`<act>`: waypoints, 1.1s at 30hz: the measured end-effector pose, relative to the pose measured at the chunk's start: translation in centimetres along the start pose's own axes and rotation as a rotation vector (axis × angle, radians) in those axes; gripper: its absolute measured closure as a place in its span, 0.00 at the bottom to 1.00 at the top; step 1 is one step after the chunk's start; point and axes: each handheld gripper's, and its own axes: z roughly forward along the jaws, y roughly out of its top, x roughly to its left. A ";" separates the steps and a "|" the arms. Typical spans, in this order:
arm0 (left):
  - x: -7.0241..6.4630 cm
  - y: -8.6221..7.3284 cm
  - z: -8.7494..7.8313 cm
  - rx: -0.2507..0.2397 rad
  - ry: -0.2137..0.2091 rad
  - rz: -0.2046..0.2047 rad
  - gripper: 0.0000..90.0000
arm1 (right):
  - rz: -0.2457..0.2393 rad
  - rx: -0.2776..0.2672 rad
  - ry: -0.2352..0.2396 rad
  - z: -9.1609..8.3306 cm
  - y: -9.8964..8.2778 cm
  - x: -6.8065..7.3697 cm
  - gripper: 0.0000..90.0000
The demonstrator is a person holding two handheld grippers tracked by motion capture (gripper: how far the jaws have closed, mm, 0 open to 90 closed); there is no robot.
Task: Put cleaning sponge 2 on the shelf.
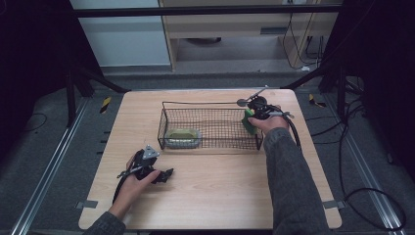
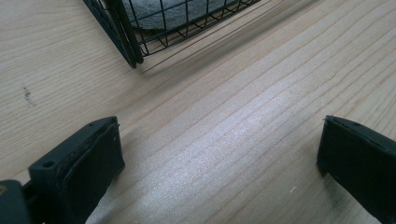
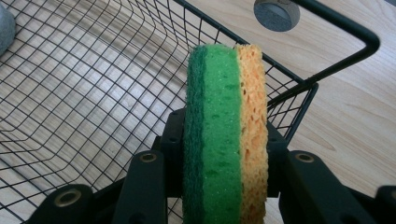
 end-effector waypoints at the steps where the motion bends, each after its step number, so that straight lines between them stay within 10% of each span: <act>1: 0.0 0.0 0.0 0.000 0.000 0.000 0.00 | 0.003 0.001 0.001 0.1 0.0 0.0 0.71; 33: 0.0 0.0 0.0 0.000 -0.001 0.001 0.00 | -0.010 -0.007 -0.001 -1.4 0.1 0.9 0.61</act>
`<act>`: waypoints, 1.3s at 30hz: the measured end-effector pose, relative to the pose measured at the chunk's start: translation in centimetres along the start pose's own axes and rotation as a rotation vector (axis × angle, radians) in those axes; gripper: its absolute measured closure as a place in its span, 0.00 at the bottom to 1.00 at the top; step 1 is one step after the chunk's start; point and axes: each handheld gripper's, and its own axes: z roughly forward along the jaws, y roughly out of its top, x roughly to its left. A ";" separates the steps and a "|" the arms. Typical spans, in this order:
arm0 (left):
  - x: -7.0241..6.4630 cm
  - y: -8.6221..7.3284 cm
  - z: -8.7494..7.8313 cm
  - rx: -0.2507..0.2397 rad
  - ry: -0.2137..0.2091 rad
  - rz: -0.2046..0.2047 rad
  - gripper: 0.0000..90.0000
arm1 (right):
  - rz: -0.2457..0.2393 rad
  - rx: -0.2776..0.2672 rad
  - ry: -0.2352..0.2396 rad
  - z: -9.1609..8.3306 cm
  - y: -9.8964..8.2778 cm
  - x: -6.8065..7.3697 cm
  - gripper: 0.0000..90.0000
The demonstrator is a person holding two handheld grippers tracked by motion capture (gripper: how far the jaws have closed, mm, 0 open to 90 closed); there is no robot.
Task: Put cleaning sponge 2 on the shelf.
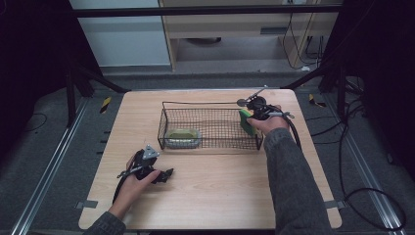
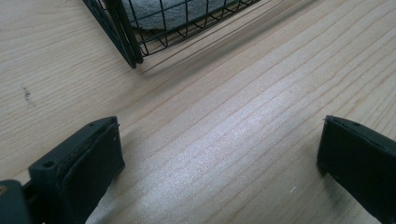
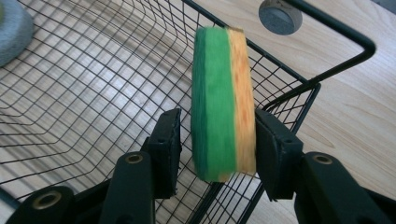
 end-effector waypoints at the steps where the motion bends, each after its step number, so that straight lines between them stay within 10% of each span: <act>1: 0.0 0.0 0.0 0.000 0.000 0.000 0.00 | -0.002 -0.007 0.001 -0.2 0.0 0.1 0.63; 18: 0.0 0.0 0.0 0.000 0.000 -0.002 0.00 | -0.055 -0.031 0.053 -1.4 -0.8 2.0 0.67; 32: 0.0 0.0 0.0 0.003 -0.001 0.000 0.00 | -0.049 -0.079 0.078 -2.9 -1.5 3.4 0.48; 39: 0.0 0.0 0.0 0.003 -0.001 0.001 0.00 | 0.027 -0.130 0.032 -4.1 -2.6 2.3 0.32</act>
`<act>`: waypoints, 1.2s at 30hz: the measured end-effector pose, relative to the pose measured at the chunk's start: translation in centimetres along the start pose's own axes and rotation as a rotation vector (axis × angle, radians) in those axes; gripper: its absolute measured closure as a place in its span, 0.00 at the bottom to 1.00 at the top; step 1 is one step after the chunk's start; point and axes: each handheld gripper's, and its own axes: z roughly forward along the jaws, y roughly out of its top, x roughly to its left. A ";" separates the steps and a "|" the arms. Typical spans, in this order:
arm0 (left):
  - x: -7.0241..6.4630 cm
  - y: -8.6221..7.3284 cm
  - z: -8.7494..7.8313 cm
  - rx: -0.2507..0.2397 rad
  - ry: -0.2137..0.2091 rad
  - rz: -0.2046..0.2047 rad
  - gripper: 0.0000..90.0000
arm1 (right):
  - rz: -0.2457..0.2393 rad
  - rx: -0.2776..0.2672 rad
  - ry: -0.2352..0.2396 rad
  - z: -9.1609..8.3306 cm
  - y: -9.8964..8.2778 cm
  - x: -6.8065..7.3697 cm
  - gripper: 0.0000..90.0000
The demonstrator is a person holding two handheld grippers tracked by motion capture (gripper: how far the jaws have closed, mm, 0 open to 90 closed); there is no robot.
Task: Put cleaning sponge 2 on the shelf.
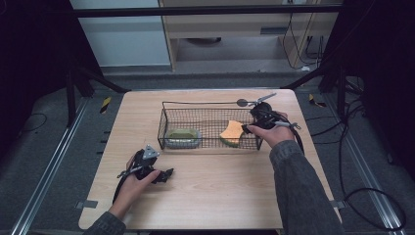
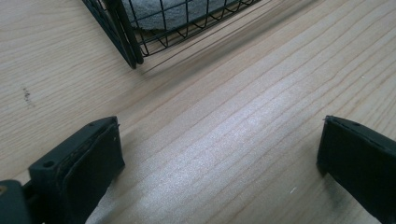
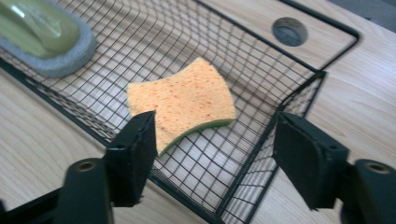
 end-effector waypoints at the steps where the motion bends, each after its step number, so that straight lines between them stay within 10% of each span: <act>1: 0.0 0.0 0.0 0.000 0.000 0.000 0.00 | 0.013 -0.012 -0.004 -0.3 -0.2 -0.2 0.29; 21: 0.0 0.0 0.0 0.000 0.000 -0.001 0.00 | 0.140 -0.109 -0.090 -4.9 -7.4 -2.7 0.09; 36: 0.0 0.0 0.0 0.000 0.000 0.000 0.00 | 0.131 -0.058 -0.095 -1.8 -11.4 -2.6 0.13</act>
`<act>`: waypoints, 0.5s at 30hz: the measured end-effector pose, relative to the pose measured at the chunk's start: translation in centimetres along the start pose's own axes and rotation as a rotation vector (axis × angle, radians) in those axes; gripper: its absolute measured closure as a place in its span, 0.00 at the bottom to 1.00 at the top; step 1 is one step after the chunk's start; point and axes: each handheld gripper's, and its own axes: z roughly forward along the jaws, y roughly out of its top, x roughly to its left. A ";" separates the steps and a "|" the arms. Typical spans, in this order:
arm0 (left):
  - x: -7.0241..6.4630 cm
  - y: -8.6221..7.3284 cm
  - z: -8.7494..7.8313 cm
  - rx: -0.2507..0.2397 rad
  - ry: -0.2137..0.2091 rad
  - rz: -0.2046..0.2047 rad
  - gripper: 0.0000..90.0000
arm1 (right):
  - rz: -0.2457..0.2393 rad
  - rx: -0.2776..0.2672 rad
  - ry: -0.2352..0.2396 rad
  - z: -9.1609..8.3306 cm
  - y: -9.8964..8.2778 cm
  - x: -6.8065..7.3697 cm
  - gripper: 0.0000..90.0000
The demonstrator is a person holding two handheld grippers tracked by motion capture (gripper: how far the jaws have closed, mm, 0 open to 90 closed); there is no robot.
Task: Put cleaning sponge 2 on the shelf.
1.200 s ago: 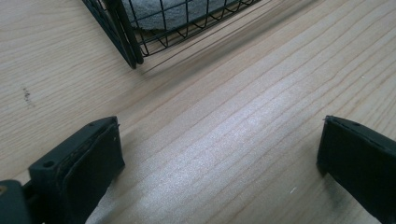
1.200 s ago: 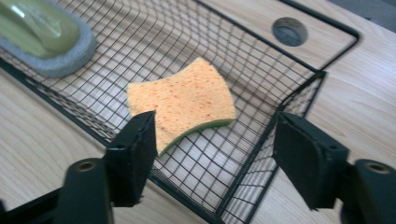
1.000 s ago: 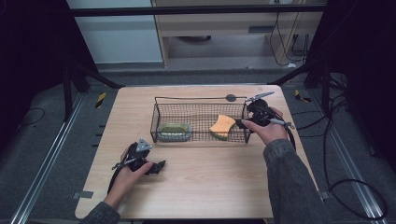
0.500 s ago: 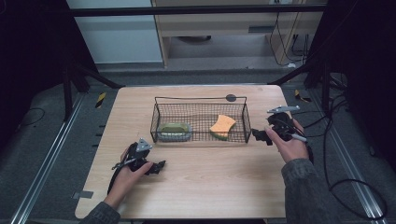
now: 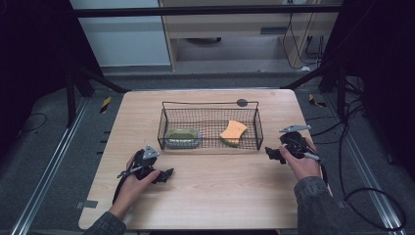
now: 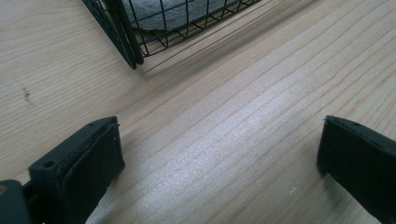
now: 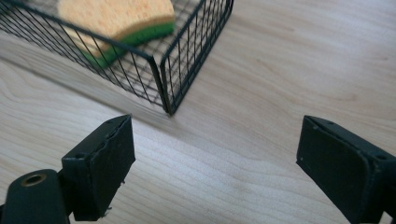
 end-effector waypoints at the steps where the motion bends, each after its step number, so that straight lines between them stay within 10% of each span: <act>1: 0.0 0.0 0.0 0.000 0.000 0.000 0.00 | -0.001 0.003 -0.001 0.3 -0.2 0.0 0.13; 15: 0.0 0.0 0.0 0.001 0.000 0.000 0.00 | 0.045 0.023 -0.028 5.1 -2.4 -0.3 0.16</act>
